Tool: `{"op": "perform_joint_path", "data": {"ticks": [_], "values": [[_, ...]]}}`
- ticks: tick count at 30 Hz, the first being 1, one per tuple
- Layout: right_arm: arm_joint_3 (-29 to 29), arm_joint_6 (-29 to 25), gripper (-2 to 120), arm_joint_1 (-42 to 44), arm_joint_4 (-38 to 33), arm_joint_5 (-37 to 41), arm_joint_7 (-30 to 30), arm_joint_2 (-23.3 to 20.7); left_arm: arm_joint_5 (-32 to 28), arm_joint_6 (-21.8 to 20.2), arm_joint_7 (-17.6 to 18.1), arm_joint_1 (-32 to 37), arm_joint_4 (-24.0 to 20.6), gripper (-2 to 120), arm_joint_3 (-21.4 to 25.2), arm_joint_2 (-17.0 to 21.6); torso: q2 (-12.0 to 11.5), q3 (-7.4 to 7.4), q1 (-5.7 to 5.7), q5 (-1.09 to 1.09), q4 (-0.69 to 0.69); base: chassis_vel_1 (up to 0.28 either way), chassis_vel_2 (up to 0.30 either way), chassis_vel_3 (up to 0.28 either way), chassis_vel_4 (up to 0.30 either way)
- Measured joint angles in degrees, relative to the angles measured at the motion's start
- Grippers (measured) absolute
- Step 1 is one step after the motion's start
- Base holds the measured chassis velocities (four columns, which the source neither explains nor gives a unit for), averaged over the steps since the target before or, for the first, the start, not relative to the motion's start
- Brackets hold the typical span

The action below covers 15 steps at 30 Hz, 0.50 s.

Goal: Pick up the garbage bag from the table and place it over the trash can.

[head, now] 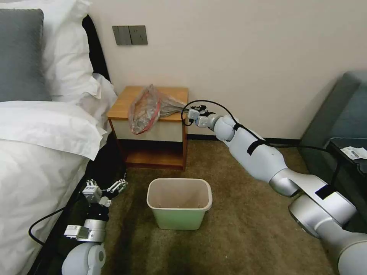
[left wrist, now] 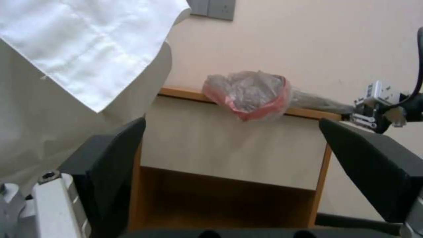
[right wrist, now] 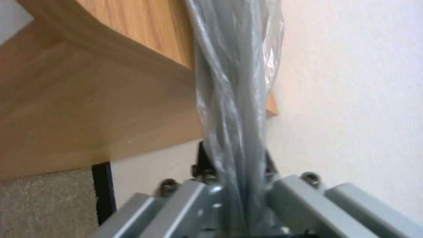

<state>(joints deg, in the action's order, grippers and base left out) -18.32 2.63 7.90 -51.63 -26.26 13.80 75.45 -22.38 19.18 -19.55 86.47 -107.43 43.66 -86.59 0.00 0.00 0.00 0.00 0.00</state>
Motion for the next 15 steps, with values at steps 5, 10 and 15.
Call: {"op": "perform_joint_path", "data": {"ticks": [5, 10, 15], "values": [[0.0, 0.1, 0, 0.0, 0.0, 0.2, -0.3, 0.0, 0.0, 0.0, 0.0, -0.1, 0.2, 98, 0.0, 0.0, 0.0, 0.0, 0.0, 0.0, 0.0, 0.0, 0.0, 0.0, 0.0], [0.3, 0.3, 0, 0.0, -0.5, 0.4, -1.1, 0.2, 0.0, 0.0, 0.0, -0.2, 0.4, 98, -0.1, 0.0, 0.0, 0.0, 0.0, 0.0, 0.0, 0.0, 0.0, 0.0, 0.0], [1.3, 0.3, 0, 0.9, -3.5, 1.5, -4.2, -0.2, 0.0, 0.0, 0.0, -0.2, 0.6, 98, -0.1, -0.1, 0.0, 0.0, 0.0, 0.0, 0.01, 0.0, 0.0, 0.0, 0.0]]}}
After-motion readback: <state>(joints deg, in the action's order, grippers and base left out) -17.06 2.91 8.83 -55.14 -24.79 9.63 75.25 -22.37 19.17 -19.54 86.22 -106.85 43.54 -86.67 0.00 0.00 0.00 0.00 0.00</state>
